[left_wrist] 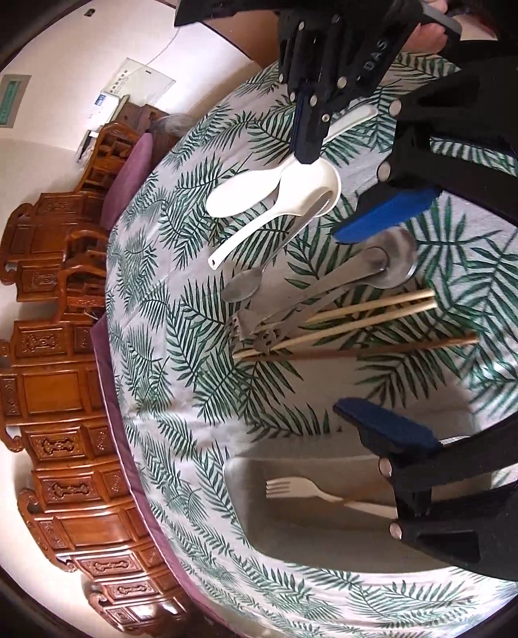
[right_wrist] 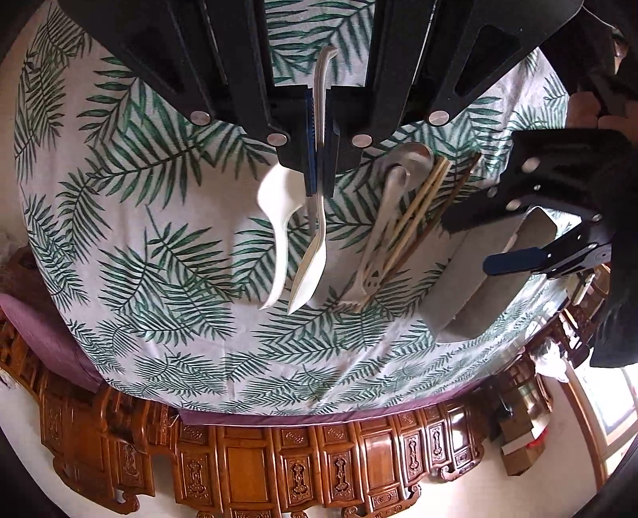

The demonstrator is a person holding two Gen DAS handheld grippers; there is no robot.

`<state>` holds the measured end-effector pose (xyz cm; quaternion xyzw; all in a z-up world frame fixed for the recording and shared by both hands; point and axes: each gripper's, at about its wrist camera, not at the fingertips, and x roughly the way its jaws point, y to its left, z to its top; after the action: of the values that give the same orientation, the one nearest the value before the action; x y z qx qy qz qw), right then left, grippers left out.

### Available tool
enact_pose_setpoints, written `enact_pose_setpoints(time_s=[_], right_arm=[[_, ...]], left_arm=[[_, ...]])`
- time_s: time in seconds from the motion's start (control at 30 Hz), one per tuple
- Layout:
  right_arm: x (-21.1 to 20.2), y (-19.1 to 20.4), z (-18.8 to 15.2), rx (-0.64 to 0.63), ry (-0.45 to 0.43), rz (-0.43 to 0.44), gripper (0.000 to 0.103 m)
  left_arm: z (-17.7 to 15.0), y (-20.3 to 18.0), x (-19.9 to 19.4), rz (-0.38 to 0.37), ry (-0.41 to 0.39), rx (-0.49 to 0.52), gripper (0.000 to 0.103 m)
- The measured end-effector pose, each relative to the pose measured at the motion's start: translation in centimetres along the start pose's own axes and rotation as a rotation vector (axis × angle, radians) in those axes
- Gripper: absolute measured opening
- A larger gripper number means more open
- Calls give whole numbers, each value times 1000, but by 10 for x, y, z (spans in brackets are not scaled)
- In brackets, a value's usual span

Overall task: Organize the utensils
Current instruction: 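Lower the left tool onto the pile and grasp another metal fork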

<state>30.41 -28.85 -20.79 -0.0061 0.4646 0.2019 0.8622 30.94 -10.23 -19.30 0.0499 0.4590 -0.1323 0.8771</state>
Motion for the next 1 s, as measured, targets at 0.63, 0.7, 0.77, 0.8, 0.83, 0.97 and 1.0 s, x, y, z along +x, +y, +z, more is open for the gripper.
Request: enact_pose_setpoints(time_s=[0.63, 0.7, 0.77, 0.8, 0.83, 0.97, 1.0], right_arm=[[7, -30, -2, 66, 11, 0, 4], [8, -29, -2, 63, 14, -2, 4], [8, -30, -3, 65, 16, 0, 4], [9, -30, -3, 67, 17, 3, 4], [8, -30, -3, 68, 16, 7, 4], [8, -30, -2, 70, 16, 11, 4], [8, -30, -2, 70, 15, 12, 4]], left_arm=[[40, 1, 73, -75, 84, -80, 30], [40, -1, 76, -65, 90, -79, 29], [40, -3, 80, -60, 98, -76, 27], [41, -4, 82, -58, 102, -75, 26], [40, -5, 82, -54, 101, -72, 26], [42, -11, 86, -35, 104, -57, 26], [42, -11, 87, -36, 114, -57, 26]])
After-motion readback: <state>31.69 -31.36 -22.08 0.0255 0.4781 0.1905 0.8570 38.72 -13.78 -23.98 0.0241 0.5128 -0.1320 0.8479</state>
